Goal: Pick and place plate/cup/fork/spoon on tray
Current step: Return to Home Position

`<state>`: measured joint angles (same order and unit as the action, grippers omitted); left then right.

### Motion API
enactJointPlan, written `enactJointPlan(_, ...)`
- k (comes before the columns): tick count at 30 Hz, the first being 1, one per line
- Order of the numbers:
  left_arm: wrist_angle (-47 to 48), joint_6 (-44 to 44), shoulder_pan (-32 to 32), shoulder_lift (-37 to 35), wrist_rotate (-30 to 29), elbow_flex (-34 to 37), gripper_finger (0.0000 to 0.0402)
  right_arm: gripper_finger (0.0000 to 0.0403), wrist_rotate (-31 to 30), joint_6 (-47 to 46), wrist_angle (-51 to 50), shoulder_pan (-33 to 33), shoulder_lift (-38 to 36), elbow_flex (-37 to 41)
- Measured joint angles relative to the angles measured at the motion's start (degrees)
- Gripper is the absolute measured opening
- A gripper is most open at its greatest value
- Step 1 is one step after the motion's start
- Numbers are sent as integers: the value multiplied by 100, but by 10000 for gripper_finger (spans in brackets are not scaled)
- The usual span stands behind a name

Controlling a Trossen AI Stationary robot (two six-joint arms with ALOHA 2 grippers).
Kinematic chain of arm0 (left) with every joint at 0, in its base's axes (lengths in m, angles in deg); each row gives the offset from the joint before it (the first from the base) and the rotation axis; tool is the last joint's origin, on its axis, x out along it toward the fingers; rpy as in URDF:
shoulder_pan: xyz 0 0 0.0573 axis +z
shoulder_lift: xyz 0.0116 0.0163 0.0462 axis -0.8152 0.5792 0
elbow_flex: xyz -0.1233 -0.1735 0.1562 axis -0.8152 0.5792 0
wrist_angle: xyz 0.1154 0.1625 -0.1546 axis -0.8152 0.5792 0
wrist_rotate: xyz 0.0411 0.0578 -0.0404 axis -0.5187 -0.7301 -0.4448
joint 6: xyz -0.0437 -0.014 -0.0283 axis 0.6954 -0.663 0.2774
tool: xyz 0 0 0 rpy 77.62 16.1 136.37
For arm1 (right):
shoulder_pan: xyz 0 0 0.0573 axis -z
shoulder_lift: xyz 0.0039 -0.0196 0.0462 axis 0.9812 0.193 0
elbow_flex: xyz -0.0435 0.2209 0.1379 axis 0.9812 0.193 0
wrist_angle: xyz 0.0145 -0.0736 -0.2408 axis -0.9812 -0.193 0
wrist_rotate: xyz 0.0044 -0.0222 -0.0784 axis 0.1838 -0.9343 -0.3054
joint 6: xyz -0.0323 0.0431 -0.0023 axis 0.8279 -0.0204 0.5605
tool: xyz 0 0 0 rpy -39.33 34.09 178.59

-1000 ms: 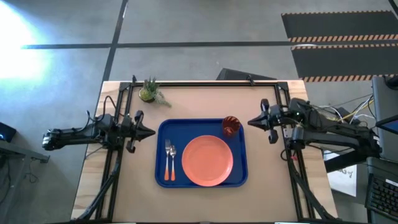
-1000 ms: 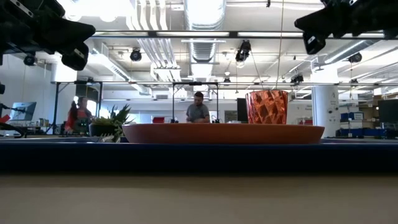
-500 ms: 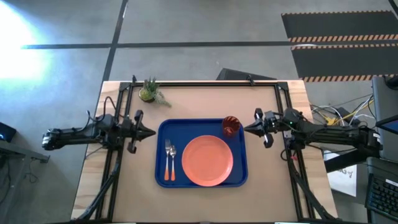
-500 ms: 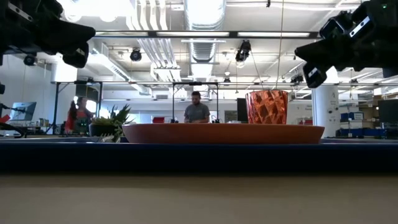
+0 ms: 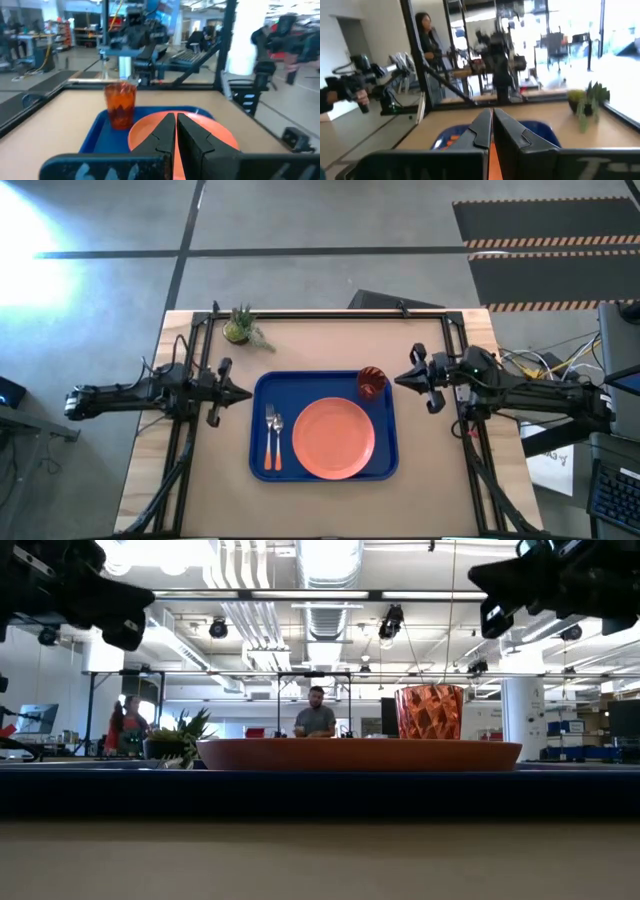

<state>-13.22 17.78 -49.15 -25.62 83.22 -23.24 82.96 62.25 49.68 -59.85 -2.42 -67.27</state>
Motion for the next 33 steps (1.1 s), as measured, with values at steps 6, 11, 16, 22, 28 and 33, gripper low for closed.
enactJointPlan(6, 33, 0, -2, -2, 637, -221, 0, 9, 0, -101, -842, 0, 4, 2)
enactJointPlan(11, 80, 0, -1, -3, 674, -289, 0, 9, 206, -111, -350, 0, -4, 240)
enactJointPlan(16, 133, 0, 0, -11, 676, -290, 0, 9, 293, -129, 916, 0, -11, 605)
enactJointPlan(22, 231, 0, -2, -22, 676, -290, 0, 9, 249, -639, 1080, 0, -9, 974)
enactJointPlan(28, 233, 0, -1, -24, 676, -290, 0, 9, 258, -587, 1179, 0, -22, 1132)
enactJointPlan(33, 235, 0, 0, -32, 677, -290, 0, 9, 305, -587, 1967, 0, -54, 1149)
